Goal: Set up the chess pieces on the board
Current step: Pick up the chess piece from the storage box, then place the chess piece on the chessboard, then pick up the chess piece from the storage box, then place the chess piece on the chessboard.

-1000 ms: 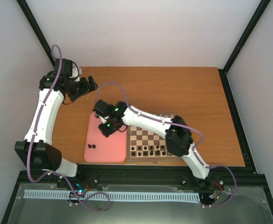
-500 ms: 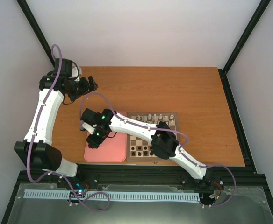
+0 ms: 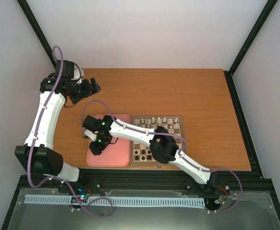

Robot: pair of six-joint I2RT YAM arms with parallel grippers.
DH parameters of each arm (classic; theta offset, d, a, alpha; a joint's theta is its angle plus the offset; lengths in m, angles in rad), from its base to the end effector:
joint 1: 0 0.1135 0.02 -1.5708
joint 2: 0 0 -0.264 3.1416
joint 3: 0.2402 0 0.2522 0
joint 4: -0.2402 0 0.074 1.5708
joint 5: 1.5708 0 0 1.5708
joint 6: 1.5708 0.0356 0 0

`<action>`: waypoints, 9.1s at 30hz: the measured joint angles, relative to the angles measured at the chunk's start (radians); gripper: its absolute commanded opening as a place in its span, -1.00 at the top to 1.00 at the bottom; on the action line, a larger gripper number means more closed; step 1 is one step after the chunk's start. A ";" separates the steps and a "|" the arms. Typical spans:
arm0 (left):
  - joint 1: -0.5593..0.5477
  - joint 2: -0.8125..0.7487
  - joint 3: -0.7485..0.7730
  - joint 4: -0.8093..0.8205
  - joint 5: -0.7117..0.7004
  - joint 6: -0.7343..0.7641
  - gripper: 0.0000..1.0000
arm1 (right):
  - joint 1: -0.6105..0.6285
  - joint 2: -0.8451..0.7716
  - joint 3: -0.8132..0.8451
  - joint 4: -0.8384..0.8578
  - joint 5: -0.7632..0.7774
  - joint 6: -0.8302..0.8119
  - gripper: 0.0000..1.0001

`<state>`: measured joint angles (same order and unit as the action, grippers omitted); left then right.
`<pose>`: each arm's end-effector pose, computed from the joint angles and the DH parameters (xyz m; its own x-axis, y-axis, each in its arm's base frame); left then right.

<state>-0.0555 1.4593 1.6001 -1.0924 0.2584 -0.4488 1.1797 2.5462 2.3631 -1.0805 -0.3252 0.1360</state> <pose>0.2867 -0.0250 0.3814 -0.8201 -0.3746 -0.4326 -0.1710 0.8819 -0.4393 0.1888 0.4878 0.1733 -0.4838 -0.8362 -0.2583 -0.8552 0.3889 0.3427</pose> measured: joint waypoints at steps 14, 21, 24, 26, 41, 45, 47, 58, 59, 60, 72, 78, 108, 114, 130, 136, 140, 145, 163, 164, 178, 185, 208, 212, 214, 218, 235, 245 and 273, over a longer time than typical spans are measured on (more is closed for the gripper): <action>0.000 -0.007 0.000 0.000 0.003 0.000 -0.99 | 0.000 0.043 0.058 0.011 0.003 0.002 0.27; 0.000 -0.007 0.000 0.000 0.004 0.000 -0.99 | 0.000 0.048 0.072 0.012 0.011 0.000 0.43; 0.000 -0.007 0.000 0.000 0.004 0.000 -0.99 | 0.000 0.057 0.087 0.011 0.011 -0.002 0.46; 0.000 -0.007 0.000 0.000 0.004 0.000 -0.99 | -0.001 0.064 0.090 0.010 0.011 -0.002 0.44; 0.000 -0.007 0.000 0.000 0.004 0.000 -0.99 | -0.001 0.085 0.102 0.005 0.026 -0.005 0.85; 0.000 -0.007 0.000 0.000 0.004 0.000 -0.99 | -0.002 0.081 0.100 -0.001 0.068 -0.003 0.89; 0.000 -0.007 0.000 0.000 0.003 0.000 -0.99 | -0.006 0.058 0.064 0.001 0.103 0.004 0.90; 0.000 -0.007 0.000 0.000 0.002 0.000 -0.99 | -0.143 -0.550 -0.588 0.031 0.318 0.153 0.90; 0.000 -0.007 0.000 0.000 0.003 0.000 -0.99 | -0.160 -0.620 -0.644 0.031 0.338 0.172 0.90; 0.000 -0.007 0.000 0.000 0.004 0.000 -0.99 | -0.175 -0.695 -0.708 0.032 0.356 0.196 0.90; 0.000 0.019 0.000 0.000 0.016 0.000 -0.99 | -0.248 -1.244 -1.311 -0.124 0.406 0.523 0.89; -0.003 0.042 0.000 0.000 0.017 0.000 -0.99 | -0.257 -1.332 -1.409 -0.157 0.392 0.616 0.89; -0.006 0.047 0.000 0.000 0.015 0.000 -0.99 | -0.310 -1.228 -1.560 0.056 0.340 0.623 0.78; -0.006 0.047 0.000 0.000 0.014 0.000 -1.00 | -0.327 -1.218 -1.565 0.066 0.338 0.607 0.75; -0.007 0.047 0.000 0.000 0.011 0.000 -1.00 | -0.328 -1.182 -1.566 0.085 0.333 0.583 0.60; -0.007 0.047 0.000 0.000 0.011 0.000 -0.99 | -0.328 -1.182 -1.566 0.083 0.333 0.579 0.55; -0.007 0.047 0.000 0.000 0.011 0.000 -1.00 | -0.329 -1.183 -1.561 0.076 0.337 0.579 0.47; -0.007 0.047 0.000 0.000 0.011 0.000 -0.99 | -0.330 -1.204 -1.526 0.049 0.344 0.579 0.35; -0.008 0.047 0.028 -0.001 0.013 0.000 -1.00 | -0.283 -0.912 -0.889 -0.035 0.397 0.406 -0.11; -0.008 0.047 0.035 -0.001 0.012 0.000 -0.99 | -0.267 -0.850 -0.824 -0.024 0.393 0.385 -0.13; -0.007 0.014 0.062 0.000 0.004 0.000 -0.99 | -0.019 -0.125 0.009 0.016 0.174 0.117 -0.15; -0.008 0.009 0.060 0.000 0.015 0.000 -0.99 | 0.010 -0.031 0.046 0.020 0.069 0.063 -0.14; -0.008 -0.028 0.010 0.000 0.015 0.000 -0.99 | 0.008 0.079 0.099 0.109 0.051 0.062 0.17; -0.008 -0.030 0.006 0.000 0.015 0.000 -0.99 | 0.006 0.081 0.099 0.109 0.061 0.069 0.37; -0.008 -0.030 0.006 0.000 0.016 0.000 -0.99 | 0.006 0.081 0.099 0.109 0.064 0.074 0.52; -0.008 -0.031 0.006 0.000 0.015 -0.001 -0.99 | 0.005 0.081 0.099 0.107 0.070 0.079 0.61; -0.008 -0.065 -0.008 0.000 0.014 0.000 -0.99 | -0.007 0.015 0.006 0.105 0.180 0.098 0.94; -0.008 -0.068 -0.008 0.001 0.013 0.000 -0.99 | -0.153 -0.544 -0.541 0.149 0.356 0.206 0.94; -0.032 0.013 -0.018 0.016 0.006 0.000 -0.99 | -0.376 -1.460 -1.669 0.043 0.382 0.695 0.94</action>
<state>-0.0872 1.4727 1.5826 -1.0767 0.2642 -0.4488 0.8036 1.0866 0.6937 -1.0378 0.0566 0.8307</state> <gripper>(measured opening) 0.997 0.090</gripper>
